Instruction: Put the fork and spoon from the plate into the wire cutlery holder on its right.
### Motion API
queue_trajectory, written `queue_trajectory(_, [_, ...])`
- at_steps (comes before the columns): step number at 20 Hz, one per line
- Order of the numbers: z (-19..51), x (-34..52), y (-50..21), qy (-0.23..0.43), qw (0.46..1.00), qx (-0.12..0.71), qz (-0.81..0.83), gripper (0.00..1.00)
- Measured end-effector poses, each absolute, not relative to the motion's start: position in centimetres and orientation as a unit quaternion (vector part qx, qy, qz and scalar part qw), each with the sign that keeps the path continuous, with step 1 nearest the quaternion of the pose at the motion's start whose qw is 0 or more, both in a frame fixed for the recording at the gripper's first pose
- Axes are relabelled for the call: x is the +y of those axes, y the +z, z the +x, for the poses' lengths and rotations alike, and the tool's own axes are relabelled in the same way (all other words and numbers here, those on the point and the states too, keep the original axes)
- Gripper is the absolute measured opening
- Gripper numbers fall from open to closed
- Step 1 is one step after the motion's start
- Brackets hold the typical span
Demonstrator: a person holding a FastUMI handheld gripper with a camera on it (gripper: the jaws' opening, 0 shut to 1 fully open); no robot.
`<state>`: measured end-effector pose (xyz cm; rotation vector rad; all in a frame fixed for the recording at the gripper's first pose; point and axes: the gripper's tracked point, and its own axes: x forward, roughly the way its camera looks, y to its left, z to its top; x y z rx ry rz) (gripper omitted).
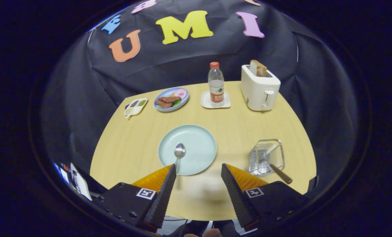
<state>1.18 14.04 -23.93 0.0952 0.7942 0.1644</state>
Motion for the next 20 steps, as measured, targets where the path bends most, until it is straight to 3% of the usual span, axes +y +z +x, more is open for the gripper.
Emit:
queue_trajectory(11, [0.7,20.1,-34.1,0.071,0.861,0.503,0.032,0.85])
queue_trajectory(14, [1.2,20.5,-35.8,0.062,0.843,0.533,0.034,0.72])
queue_trajectory(18, [1.4,21.0,-36.7,0.052,0.817,0.573,0.047,0.37])
queue_trajectory(19, [1.5,21.0,-36.8,0.052,0.813,0.578,0.047,0.36])
queue_trajectory(20, [1.5,20.8,-36.3,0.048,0.814,0.578,0.045,0.22])
